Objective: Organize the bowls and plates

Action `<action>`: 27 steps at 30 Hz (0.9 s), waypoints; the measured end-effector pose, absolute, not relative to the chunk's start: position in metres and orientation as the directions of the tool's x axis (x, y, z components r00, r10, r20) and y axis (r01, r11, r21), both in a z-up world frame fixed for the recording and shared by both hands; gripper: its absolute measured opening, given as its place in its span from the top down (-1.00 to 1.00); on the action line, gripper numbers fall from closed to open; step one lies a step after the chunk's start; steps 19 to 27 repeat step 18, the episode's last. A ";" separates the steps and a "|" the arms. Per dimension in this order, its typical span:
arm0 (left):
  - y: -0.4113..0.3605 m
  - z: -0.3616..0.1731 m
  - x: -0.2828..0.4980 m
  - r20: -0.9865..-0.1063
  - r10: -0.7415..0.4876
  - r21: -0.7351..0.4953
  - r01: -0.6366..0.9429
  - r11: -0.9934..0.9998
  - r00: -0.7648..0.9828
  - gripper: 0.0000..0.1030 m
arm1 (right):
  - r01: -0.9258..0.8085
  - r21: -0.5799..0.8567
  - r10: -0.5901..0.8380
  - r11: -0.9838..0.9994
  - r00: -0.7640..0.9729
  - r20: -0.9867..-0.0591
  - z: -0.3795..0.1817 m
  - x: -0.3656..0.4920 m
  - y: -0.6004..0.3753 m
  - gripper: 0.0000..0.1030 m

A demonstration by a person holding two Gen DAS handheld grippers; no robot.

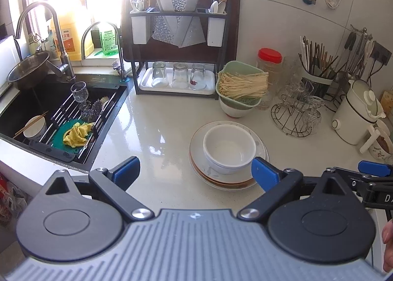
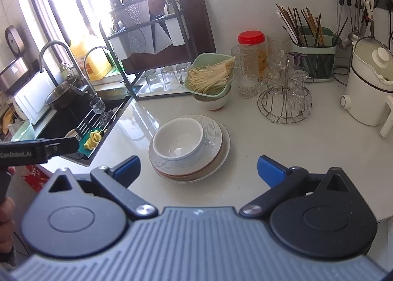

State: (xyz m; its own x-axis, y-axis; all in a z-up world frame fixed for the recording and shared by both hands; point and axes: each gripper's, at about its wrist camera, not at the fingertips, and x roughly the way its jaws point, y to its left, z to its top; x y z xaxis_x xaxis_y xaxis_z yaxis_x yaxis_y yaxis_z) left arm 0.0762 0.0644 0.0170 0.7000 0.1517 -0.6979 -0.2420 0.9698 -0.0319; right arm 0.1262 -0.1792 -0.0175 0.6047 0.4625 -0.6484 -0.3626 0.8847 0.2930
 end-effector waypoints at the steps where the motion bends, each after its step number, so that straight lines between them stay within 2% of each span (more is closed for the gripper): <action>1: 0.065 0.017 0.077 -0.698 0.151 -0.034 -0.243 0.969 0.700 -0.93 | -0.362 0.293 0.462 0.885 0.604 -0.650 -0.017 0.127 -0.179 -1.00; 27: 0.069 0.014 0.084 -0.706 0.156 -0.036 -0.255 0.966 0.690 -0.93 | -0.381 0.287 0.470 0.879 0.590 -0.656 -0.018 0.132 -0.172 -1.00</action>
